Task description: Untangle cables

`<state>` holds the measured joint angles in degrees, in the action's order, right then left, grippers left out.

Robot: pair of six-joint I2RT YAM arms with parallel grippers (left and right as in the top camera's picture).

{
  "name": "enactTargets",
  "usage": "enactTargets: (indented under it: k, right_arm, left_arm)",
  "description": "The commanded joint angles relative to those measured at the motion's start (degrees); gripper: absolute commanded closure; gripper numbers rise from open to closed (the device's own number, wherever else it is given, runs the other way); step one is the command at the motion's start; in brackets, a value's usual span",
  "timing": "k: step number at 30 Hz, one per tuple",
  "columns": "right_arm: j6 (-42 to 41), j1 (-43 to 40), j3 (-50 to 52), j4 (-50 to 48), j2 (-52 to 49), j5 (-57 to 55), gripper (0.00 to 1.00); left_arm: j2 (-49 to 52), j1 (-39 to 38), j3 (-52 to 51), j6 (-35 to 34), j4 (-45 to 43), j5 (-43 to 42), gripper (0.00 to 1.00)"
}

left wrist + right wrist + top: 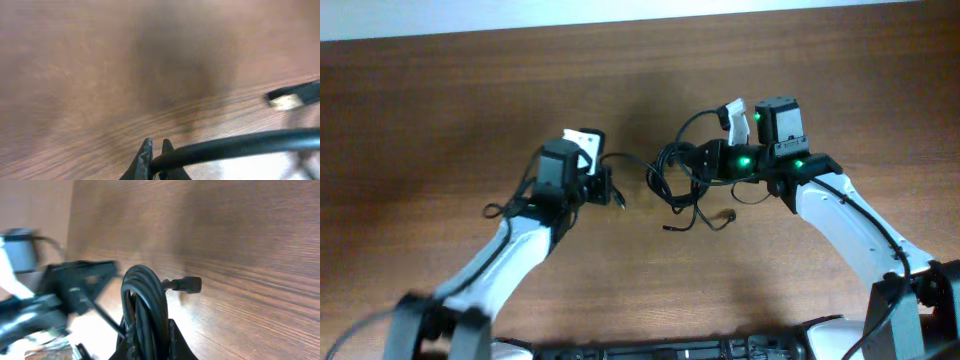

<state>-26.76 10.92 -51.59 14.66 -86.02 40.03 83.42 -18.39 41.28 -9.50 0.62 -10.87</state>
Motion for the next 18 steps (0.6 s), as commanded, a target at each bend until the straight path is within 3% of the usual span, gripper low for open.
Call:
enactTargets:
  k: [1, 6, 14, 18]
  right_arm:
    - [1.20, 0.48, -0.70, 0.20, 1.33, -4.00, 0.96]
    - [1.18, 4.00, -0.70, 0.35, 1.31, -4.72, 0.96]
    - [1.16, 7.89, -0.72, 0.35, 1.31, -4.55, 0.96]
    - [1.18, 7.89, -0.72, 0.37, 1.31, -4.76, 0.96]
  left_arm:
    - [-13.03, 0.37, 0.13, 0.15, 2.60, 0.37, 1.00]
    - [-21.46, -3.39, 0.13, 8.13, 6.67, 0.98, 1.00]
    - [-14.60, -14.71, 0.13, 9.33, 7.39, 20.11, 1.00]
    - [-15.61, -16.26, 0.28, 3.91, -1.88, 20.48, 1.00]
